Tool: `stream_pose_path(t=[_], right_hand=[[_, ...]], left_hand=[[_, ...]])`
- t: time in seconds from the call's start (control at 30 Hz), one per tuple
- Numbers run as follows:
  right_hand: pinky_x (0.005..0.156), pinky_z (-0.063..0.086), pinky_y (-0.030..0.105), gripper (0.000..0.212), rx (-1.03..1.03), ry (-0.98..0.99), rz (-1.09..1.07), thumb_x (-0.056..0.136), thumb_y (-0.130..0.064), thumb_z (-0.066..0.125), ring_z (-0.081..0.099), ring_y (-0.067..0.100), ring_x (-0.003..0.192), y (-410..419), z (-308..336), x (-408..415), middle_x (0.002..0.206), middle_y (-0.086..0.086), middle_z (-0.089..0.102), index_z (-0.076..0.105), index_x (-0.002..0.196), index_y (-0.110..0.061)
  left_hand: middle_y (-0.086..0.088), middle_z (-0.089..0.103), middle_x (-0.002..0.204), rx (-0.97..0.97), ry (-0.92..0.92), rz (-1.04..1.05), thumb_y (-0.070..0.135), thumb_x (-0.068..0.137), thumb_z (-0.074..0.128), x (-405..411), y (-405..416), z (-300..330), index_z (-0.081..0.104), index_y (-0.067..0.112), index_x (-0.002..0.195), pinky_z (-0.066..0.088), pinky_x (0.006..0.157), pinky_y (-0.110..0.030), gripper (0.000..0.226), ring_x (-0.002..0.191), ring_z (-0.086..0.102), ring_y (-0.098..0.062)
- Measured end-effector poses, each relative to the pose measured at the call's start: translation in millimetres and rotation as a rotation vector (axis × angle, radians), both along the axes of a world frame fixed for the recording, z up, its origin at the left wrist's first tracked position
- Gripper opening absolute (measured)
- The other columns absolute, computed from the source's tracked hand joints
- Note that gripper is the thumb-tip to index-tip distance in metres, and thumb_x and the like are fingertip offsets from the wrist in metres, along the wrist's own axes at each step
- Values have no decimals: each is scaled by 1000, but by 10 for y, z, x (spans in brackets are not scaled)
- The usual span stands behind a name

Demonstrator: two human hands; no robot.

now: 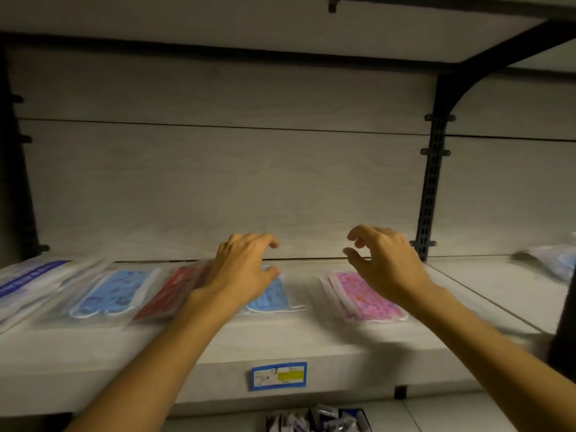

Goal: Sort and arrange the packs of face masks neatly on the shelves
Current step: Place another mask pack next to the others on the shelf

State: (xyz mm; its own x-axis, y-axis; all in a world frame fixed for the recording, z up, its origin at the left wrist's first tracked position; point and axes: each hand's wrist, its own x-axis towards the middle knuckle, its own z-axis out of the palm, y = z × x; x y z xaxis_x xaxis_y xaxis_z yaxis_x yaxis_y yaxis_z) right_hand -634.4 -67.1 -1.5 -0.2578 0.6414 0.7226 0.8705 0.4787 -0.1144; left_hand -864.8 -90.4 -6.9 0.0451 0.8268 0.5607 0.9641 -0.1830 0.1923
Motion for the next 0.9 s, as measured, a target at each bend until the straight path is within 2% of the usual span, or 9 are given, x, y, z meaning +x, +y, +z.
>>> stream_pose_path(t=[0.13,0.3,0.63,0.9], right_hand=[[81,53,37,33,-36,-52,-100,93,-35,59,61,22,101,-318,-138,145,109,2,68,59,122,-18],[85,49,31,38,-84,-116,-202,95,-38,55,58,21,107,-751,-267,372,117,1,65,54,127,-20],[88,50,29,42,-170,-189,-288,97,-40,51,53,19,115,-1333,-317,912,131,1,57,44,135,-24],[88,52,32,36,-216,-195,-290,98,-36,49,56,20,106,-1725,-253,1952,123,3,57,46,131,-22]], left_hand=[[7,56,127,45,18,-116,44,89,59,301,-180,-85,52,31,125,33,97,-31,39,120,43,-20],[10,54,129,92,38,-245,42,92,53,636,-461,-244,51,32,126,29,96,-29,35,120,41,-16],[10,56,128,96,68,-336,39,92,53,1215,-867,-313,53,31,124,32,95,-28,33,117,44,-15],[8,58,125,100,45,-396,37,94,53,2284,-1088,-197,52,30,126,34,98,-28,33,116,48,-14]])
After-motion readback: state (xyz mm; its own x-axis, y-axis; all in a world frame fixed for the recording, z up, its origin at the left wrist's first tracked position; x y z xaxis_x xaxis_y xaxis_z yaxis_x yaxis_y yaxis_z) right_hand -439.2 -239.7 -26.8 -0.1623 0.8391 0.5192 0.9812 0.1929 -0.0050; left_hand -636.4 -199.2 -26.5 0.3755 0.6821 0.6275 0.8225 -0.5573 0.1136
